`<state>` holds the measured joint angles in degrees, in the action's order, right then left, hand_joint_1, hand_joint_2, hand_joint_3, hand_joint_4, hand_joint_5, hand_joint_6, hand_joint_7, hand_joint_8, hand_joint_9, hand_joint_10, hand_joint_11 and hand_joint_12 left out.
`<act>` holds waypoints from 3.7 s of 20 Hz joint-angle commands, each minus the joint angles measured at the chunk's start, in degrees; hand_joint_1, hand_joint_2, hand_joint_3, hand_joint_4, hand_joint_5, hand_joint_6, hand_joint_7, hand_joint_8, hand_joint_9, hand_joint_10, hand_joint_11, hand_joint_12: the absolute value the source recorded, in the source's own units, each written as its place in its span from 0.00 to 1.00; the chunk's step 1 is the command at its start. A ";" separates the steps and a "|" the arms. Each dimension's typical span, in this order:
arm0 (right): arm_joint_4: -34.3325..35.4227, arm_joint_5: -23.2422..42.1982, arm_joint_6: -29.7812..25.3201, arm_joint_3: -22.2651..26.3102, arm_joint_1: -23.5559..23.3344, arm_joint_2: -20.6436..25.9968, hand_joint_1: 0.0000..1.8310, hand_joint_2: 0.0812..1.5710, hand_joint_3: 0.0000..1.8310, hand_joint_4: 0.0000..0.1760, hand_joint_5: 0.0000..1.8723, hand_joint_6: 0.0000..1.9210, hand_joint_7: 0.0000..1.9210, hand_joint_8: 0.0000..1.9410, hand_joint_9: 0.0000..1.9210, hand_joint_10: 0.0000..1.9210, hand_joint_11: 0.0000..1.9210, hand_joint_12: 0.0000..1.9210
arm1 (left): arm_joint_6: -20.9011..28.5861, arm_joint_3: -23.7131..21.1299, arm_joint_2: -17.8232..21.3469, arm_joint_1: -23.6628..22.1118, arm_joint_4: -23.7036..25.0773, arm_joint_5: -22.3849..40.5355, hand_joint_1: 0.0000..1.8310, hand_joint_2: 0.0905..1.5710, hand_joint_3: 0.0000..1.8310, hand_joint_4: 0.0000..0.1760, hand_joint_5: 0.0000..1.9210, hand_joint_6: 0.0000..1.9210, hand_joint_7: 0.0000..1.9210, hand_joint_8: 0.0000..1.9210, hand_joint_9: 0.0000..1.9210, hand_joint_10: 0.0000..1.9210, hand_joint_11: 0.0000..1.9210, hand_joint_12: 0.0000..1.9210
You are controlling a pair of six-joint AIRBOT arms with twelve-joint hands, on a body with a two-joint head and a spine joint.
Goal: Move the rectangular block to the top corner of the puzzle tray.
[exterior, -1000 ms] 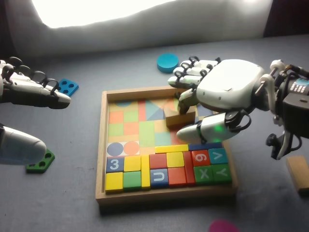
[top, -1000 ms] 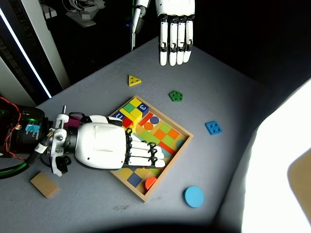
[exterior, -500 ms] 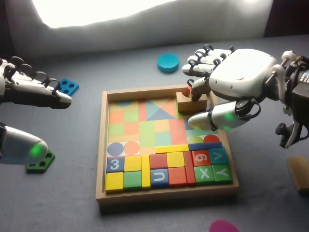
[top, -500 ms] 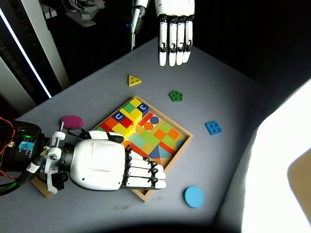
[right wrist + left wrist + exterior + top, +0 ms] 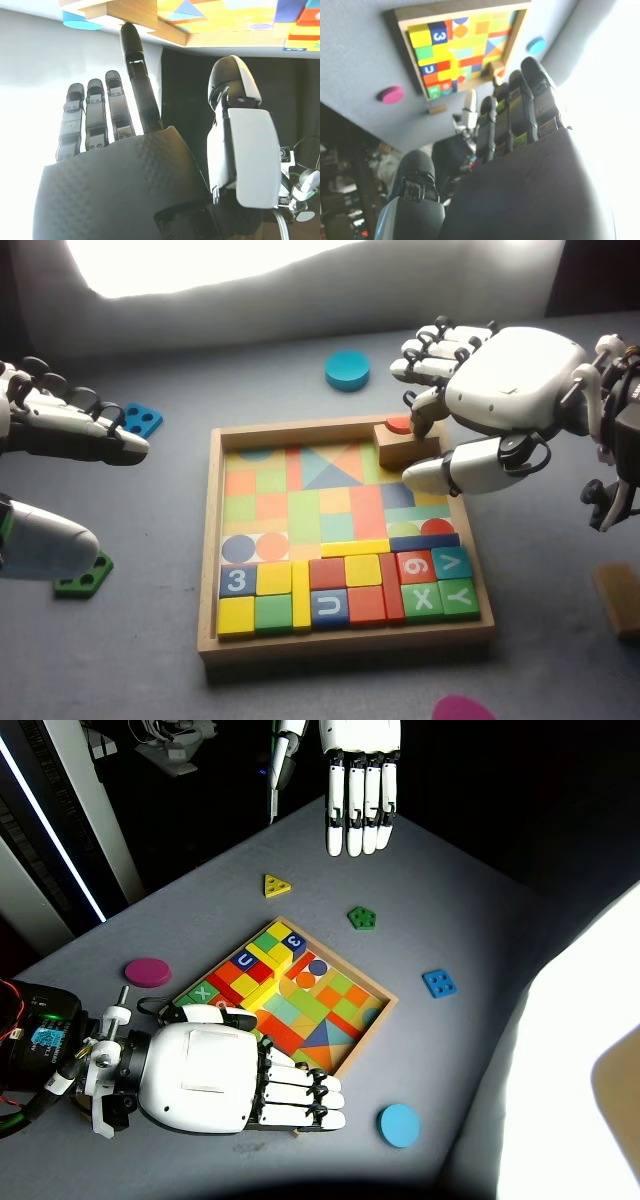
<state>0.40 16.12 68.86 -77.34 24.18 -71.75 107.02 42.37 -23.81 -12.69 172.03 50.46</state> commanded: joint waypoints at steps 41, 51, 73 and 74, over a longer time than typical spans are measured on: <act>-0.55 3.48 -3.42 1.20 -1.39 0.46 0.00 0.72 0.00 0.00 0.29 0.23 0.05 0.00 0.00 0.00 0.00 0.00 | 0.18 0.36 -0.05 -0.70 0.55 -4.74 0.00 0.80 0.00 0.22 0.07 0.00 0.08 0.00 0.08 0.00 0.00 0.31; -0.55 3.84 -2.57 0.73 -0.92 0.05 0.00 0.73 0.00 0.00 0.23 0.19 0.18 0.01 0.09 0.03 0.00 0.12 | 0.18 0.29 -0.06 -0.71 0.55 -4.74 0.00 0.81 0.00 0.16 0.12 0.00 0.14 0.00 0.15 0.00 0.01 0.41; -0.55 5.81 -1.21 -1.11 -1.38 -0.53 0.00 0.74 0.00 0.00 0.24 0.18 0.10 0.00 0.03 0.00 0.00 0.00 | 0.18 0.26 -0.06 -0.72 0.55 -4.74 0.00 0.81 0.00 0.17 0.12 0.00 0.14 0.00 0.13 0.00 0.00 0.39; -0.55 6.10 -1.23 -0.97 -1.77 -0.18 0.00 0.74 0.00 0.00 0.24 0.18 0.10 0.00 0.03 0.00 0.00 0.00 | 0.18 0.28 -0.06 -0.72 0.55 -4.74 0.00 0.81 0.00 0.18 0.12 0.00 0.14 0.00 0.13 0.00 0.00 0.39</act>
<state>-0.40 14.72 67.55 -78.08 23.11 -72.49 107.02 42.72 -23.81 -12.69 172.03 50.43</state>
